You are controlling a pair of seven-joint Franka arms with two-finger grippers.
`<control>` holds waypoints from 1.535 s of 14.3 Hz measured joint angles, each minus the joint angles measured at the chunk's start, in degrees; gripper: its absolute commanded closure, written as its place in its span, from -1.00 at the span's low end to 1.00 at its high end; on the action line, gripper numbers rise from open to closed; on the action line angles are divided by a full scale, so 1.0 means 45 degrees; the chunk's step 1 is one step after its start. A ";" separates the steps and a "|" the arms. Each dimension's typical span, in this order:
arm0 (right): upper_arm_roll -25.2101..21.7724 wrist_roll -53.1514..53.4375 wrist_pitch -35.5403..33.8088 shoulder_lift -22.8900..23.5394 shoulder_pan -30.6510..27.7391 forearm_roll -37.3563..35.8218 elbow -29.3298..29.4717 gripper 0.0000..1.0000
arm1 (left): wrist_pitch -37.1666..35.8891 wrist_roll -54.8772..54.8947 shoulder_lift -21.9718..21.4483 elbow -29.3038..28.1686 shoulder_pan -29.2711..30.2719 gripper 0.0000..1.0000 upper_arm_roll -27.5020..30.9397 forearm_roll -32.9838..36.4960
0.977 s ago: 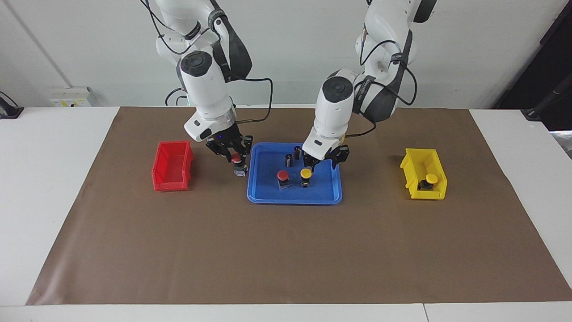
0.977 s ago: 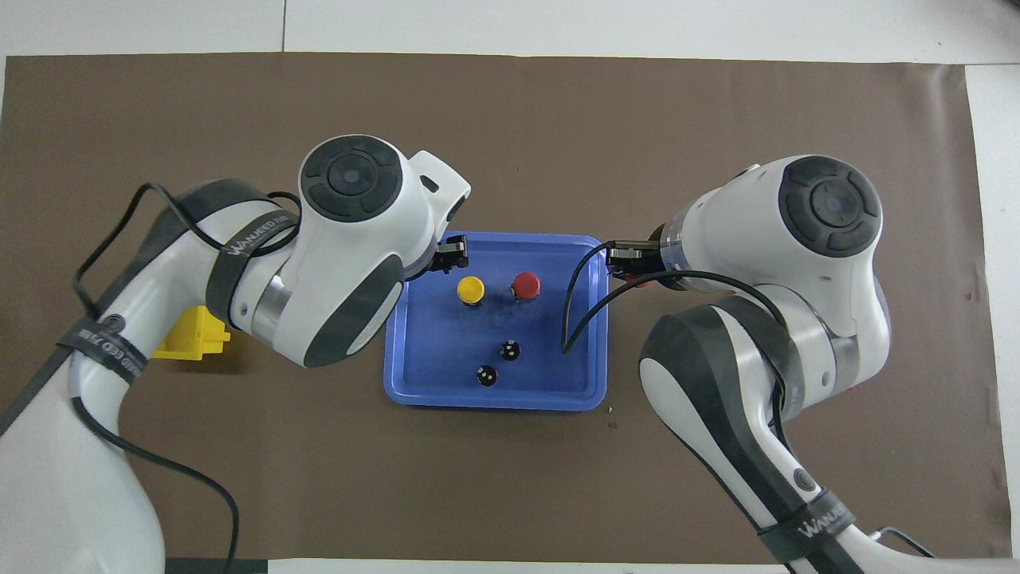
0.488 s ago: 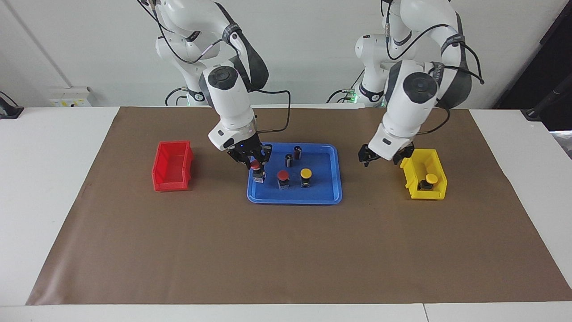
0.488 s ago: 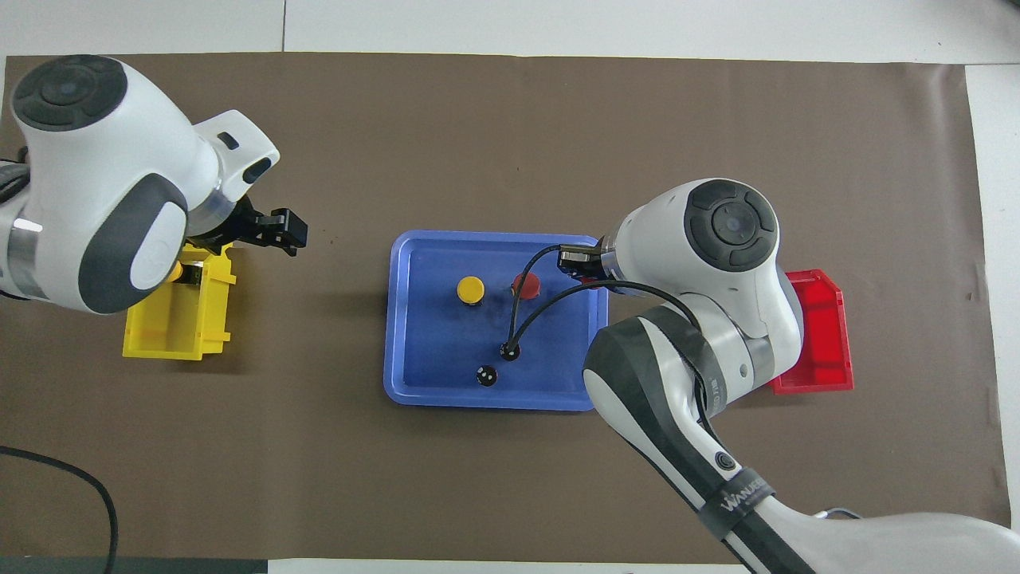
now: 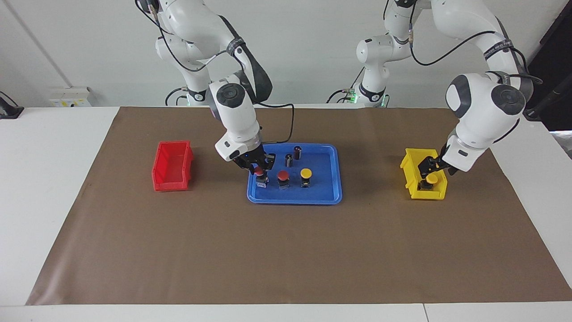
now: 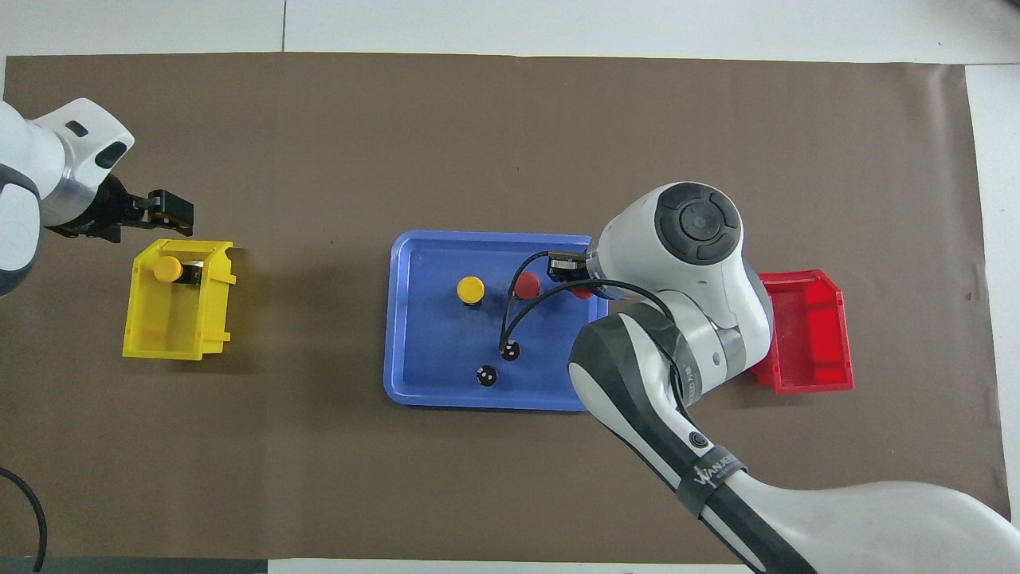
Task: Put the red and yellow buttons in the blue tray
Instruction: 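Place the red button in the tray while the left gripper grasps yellow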
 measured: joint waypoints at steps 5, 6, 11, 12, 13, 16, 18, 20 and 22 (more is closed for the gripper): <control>-0.0060 0.0153 0.0002 0.0199 0.0111 -0.0005 0.0002 0.57 | 0.1373 0.0375 -0.0140 -0.1082 0.0700 -0.51 -0.0024 0.0000; -0.0064 0.0153 0.0015 0.0266 0.0111 -0.0039 0.0002 0.56 | 0.1437 0.0388 -0.0194 -0.1216 0.0700 -0.47 -0.0047 0.0000; -0.0063 0.0154 0.0124 0.0515 0.0112 -0.0177 0.0043 -0.40 | 0.1613 0.0388 -0.0492 -0.1841 0.0669 -0.33 -0.0282 0.0000; -0.0062 0.0154 0.0124 0.0516 0.0113 -0.0208 0.0058 -0.52 | 0.1696 0.0389 -0.0568 -0.1993 0.0662 -0.31 -0.0306 0.0000; -0.0063 0.0156 0.0124 0.0517 0.0113 -0.0380 0.0098 -0.58 | 0.1743 0.0389 -0.0638 -0.2145 0.0660 -0.31 -0.0321 0.0000; -0.0066 0.0159 -0.0095 0.0516 0.0105 -0.0942 0.0523 -0.64 | 0.2223 0.0389 -0.0880 -0.2781 0.0660 -0.30 -0.0325 0.0000; -0.0093 0.0159 -0.1241 0.0482 0.0028 -0.1009 0.1686 -1.00 | 0.2718 0.0389 -0.0968 -0.3229 0.0660 -0.30 -0.0328 0.0000; -0.0242 0.0075 -0.2953 0.0324 -0.0192 -0.1248 0.3182 -1.00 | 0.3135 0.0390 -0.0966 -0.3442 0.0655 -0.29 -0.0334 0.0000; -0.0361 -0.0560 -0.4535 -0.0018 -0.0801 -0.1475 0.4241 -1.00 | 0.3465 0.0390 -0.0910 -0.3542 0.0653 -0.27 -0.0342 0.0000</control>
